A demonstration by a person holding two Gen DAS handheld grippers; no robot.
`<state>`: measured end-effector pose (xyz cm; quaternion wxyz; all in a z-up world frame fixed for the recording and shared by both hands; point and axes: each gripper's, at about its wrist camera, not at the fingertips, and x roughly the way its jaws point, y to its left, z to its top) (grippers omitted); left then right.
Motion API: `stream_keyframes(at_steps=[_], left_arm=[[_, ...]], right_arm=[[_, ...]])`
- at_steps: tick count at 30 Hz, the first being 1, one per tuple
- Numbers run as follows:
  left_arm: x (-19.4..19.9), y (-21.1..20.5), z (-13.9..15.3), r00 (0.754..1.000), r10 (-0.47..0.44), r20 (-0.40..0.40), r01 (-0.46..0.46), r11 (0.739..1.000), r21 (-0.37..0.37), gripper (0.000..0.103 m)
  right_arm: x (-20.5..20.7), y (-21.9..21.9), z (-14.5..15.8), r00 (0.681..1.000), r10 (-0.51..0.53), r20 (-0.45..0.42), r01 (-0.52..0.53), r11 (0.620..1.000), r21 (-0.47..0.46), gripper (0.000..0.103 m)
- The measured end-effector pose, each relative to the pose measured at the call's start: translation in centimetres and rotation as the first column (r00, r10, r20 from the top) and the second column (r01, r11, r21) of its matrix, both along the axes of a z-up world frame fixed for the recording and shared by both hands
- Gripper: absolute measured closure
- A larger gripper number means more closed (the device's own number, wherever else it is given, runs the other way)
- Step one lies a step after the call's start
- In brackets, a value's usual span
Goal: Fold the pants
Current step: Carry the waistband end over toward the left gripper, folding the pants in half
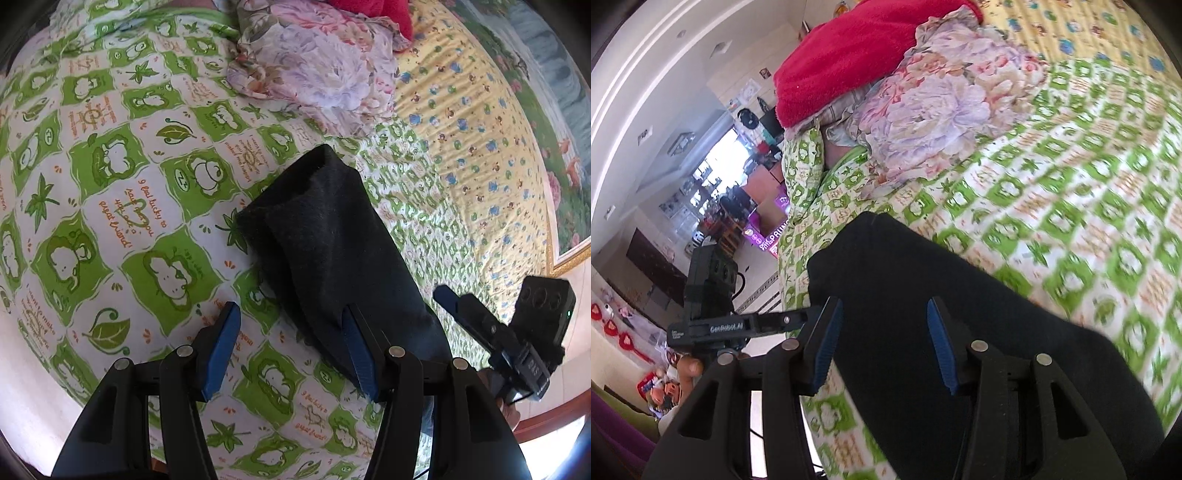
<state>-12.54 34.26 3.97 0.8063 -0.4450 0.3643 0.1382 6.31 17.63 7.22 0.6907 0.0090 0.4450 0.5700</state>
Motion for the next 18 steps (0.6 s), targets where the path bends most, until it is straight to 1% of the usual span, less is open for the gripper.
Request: stream_keyframes(at_steps=[3, 6, 12, 15, 18], left_arm=[[0.3, 0.1, -0.1, 1.000, 0.003, 0.001, -0.003, 1.000, 0.002, 0.045], [0.3, 0.4, -0.2, 1.000, 0.016, 0.002, -0.016, 1.000, -0.003, 0.045], [1.1, 0.9, -0.5, 1.000, 0.028, 0.003, -0.028, 1.000, -0.008, 0.045], [1.5, 0.9, -0.6, 0.999, 0.033, -0.002, -0.033, 0.999, -0.003, 0.044], [1.9, 0.9, -0.6, 1.000, 0.028, -0.006, -0.028, 1.000, -0.001, 0.043]], right_arm=[[0.7, 1.7, -0.2, 0.999, 0.031, 0.013, -0.030, 0.999, -0.020, 0.053], [1.4, 3.7, -0.6, 0.997, 0.072, 0.039, -0.069, 0.995, -0.066, 0.053], [2.8, 8.1, -0.8, 0.981, 0.172, 0.088, -0.160, 0.978, -0.133, 0.053], [3.8, 10.3, -1.2, 0.971, 0.222, 0.083, -0.207, 0.965, -0.160, 0.053], [4.5, 12.5, -2.4, 0.958, 0.283, 0.040, -0.270, 0.942, -0.198, 0.053]])
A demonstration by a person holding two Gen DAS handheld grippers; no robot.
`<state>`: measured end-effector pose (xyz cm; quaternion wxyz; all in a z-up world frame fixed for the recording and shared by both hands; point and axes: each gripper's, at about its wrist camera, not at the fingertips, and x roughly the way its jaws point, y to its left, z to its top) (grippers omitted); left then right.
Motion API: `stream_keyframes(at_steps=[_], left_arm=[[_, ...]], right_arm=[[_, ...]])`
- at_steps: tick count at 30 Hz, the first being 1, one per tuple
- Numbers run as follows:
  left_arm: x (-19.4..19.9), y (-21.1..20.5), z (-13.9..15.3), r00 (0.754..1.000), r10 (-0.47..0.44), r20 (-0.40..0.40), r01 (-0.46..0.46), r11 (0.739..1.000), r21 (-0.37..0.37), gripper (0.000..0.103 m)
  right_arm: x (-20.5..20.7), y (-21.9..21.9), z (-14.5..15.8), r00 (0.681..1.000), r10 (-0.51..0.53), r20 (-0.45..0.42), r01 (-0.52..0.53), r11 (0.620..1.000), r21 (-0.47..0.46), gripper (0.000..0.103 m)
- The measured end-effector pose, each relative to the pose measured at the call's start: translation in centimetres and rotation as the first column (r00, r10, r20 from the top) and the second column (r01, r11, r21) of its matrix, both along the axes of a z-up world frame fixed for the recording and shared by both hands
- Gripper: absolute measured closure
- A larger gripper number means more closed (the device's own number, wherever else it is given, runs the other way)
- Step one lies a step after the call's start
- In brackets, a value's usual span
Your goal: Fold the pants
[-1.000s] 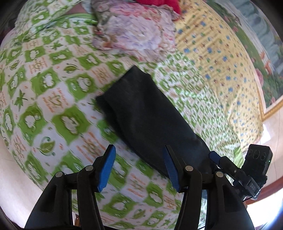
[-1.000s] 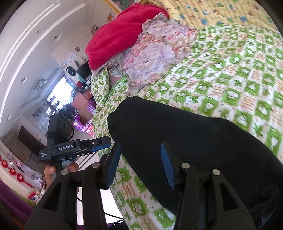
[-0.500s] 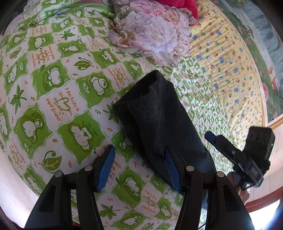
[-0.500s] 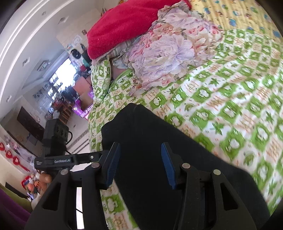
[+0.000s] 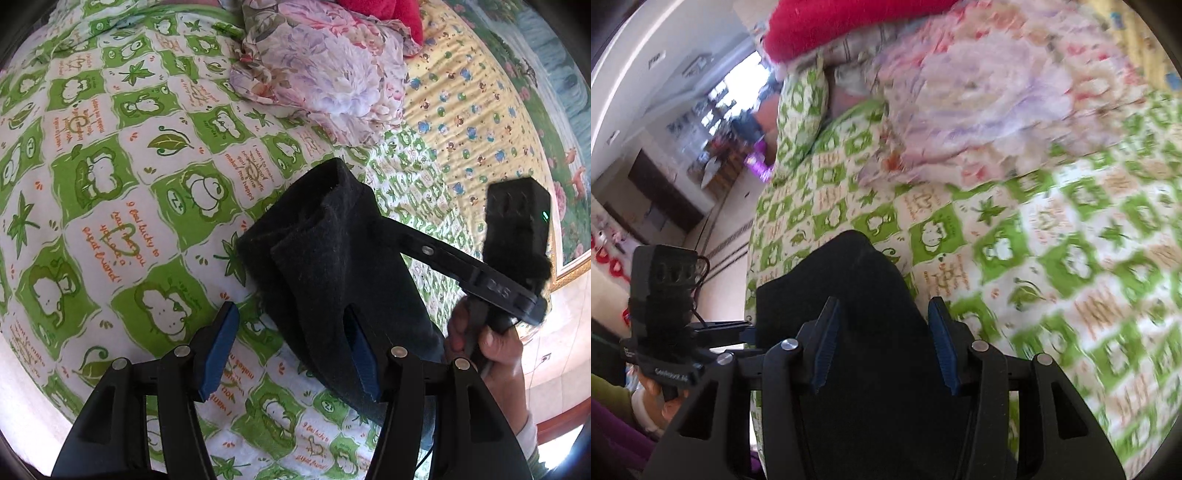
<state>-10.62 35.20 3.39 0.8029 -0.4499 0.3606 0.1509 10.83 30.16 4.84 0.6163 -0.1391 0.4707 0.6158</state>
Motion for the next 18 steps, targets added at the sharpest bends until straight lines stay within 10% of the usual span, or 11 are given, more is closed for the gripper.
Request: stream_keyframes(at_steps=[8, 18], left_arm=[[0.9, 0.2, -0.2, 1.000, -0.001, 0.003, 0.001, 1.000, 0.025, 0.045], [1.8, -0.6, 1.3, 1.000, -0.017, 0.011, 0.016, 0.996, 0.086, 0.076]], right_arm=[[0.5, 3.9, -1.7, 0.990, 0.120, -0.073, -0.125, 0.990, -0.067, 0.054], [-0.3, 2.1, 0.9, 0.993, 0.108, -0.053, -0.107, 0.994, 0.013, 0.077]])
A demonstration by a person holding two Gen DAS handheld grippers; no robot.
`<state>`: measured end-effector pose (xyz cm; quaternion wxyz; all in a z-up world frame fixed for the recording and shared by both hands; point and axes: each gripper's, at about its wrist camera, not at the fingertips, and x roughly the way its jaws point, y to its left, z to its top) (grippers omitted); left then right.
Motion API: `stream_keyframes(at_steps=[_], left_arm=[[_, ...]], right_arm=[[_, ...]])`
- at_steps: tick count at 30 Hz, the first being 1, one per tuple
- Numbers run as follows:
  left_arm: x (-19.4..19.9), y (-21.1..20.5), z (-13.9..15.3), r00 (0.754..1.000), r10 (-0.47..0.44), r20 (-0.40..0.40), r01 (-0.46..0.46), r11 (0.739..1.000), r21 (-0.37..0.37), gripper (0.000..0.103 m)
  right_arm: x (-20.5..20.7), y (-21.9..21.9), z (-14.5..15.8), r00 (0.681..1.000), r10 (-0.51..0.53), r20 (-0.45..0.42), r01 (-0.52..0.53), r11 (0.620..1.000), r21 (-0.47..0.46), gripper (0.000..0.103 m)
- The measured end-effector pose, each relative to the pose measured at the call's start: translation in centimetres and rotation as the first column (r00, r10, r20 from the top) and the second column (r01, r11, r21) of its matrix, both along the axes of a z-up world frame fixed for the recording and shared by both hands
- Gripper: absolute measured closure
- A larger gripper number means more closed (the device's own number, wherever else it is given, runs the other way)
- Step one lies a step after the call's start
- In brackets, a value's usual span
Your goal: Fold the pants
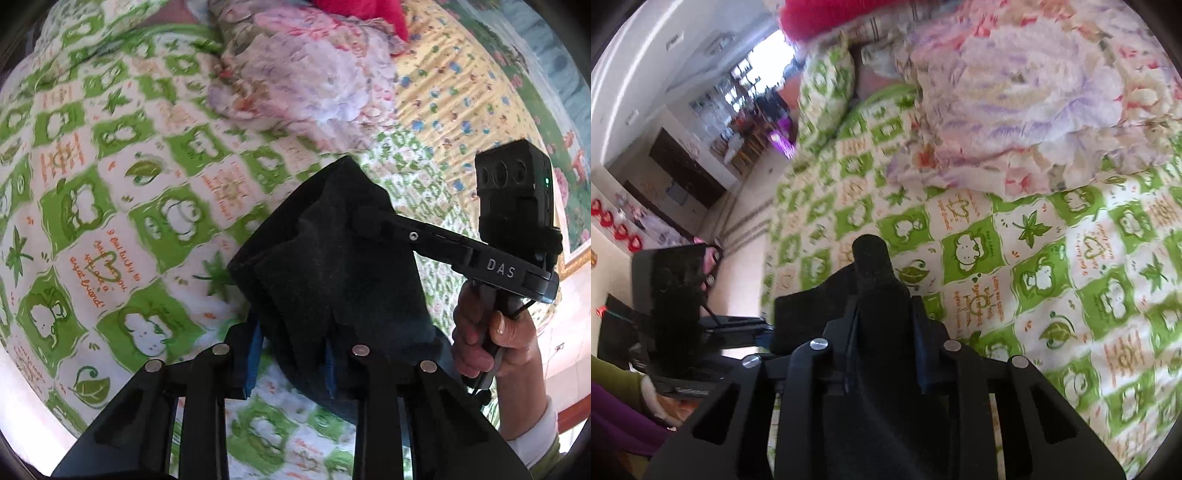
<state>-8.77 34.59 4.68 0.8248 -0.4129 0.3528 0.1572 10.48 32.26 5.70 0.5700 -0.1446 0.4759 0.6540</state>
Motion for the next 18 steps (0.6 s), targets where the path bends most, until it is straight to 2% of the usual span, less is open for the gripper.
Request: stream_keyframes(at_steps=[11, 18], left_arm=[[1.6, -4.5, 7.3, 0.983, -0.118, 0.139, 0.107, 0.991, 0.081, 0.078], [3.5, -10.5, 11.5, 0.948, -0.265, 0.175, 0.230, 0.953, 0.195, 0.078]], right_arm=[[0.4, -9.6, 6.8, 0.991, -0.132, -0.030, 0.136, 0.970, 0.201, 0.078], [0.7, -17.4, 9.1, 0.971, -0.230, -0.062, 0.238, 0.917, 0.319, 0.079]])
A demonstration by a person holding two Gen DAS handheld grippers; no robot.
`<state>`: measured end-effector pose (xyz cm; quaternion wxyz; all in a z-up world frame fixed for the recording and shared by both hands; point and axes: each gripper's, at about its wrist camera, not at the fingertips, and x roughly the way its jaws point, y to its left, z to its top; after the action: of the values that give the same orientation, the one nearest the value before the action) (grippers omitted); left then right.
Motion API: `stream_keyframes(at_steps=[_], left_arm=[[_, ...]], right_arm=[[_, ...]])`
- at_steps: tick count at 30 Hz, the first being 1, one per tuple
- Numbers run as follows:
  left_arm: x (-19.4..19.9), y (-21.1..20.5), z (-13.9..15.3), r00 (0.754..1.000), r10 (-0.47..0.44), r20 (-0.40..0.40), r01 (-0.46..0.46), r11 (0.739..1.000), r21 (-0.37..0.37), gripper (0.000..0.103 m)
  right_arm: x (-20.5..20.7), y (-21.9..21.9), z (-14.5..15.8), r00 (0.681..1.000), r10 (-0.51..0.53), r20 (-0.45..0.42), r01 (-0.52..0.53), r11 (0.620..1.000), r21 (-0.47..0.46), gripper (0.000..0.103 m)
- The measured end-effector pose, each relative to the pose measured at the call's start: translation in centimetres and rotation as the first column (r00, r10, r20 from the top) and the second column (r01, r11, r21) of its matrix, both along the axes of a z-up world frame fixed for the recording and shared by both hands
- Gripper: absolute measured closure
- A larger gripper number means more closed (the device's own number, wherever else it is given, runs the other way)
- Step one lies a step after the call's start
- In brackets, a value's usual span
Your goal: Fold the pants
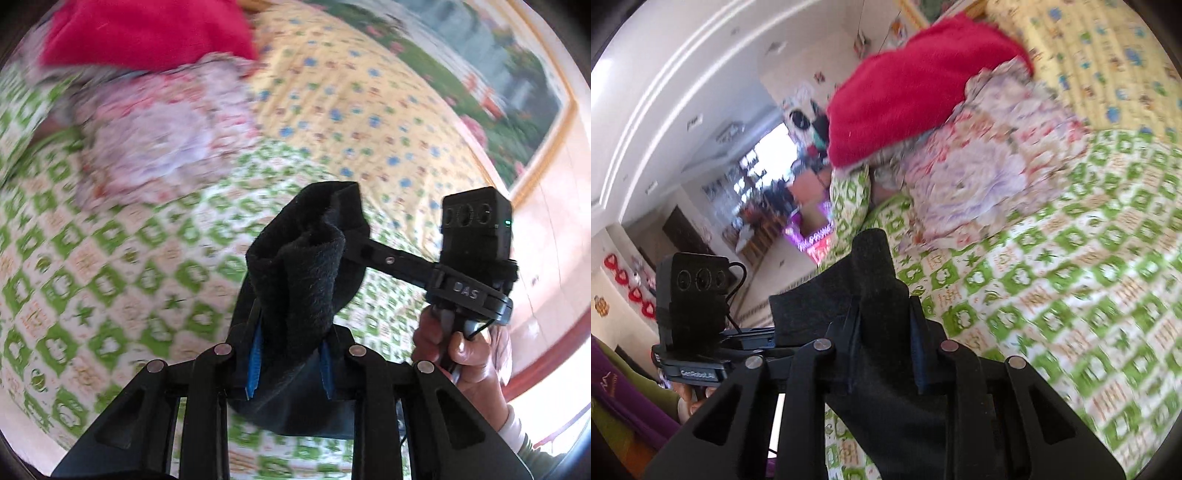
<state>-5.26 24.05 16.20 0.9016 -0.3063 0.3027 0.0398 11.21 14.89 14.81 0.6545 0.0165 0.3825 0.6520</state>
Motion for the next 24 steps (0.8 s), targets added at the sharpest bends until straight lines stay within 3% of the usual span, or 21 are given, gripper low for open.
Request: stream_keyframes(at_steps=[11, 24], left_arm=[[3.3, -9.9, 2.3, 0.977, -0.213, 0.024, 0.211, 0.976, 0.054, 0.077], [6.5, -19.2, 1.0, 0.918, -0.394, -0.037, 0.396, 0.915, 0.071, 0.077]], right_arm=[[0.2, -11.9, 0.5, 0.986, -0.161, -0.040, 0.165, 0.980, 0.113, 0.080], [-0.2, -22.8, -2.6, 0.938, -0.323, -0.125, 0.341, 0.923, 0.179, 0.081]])
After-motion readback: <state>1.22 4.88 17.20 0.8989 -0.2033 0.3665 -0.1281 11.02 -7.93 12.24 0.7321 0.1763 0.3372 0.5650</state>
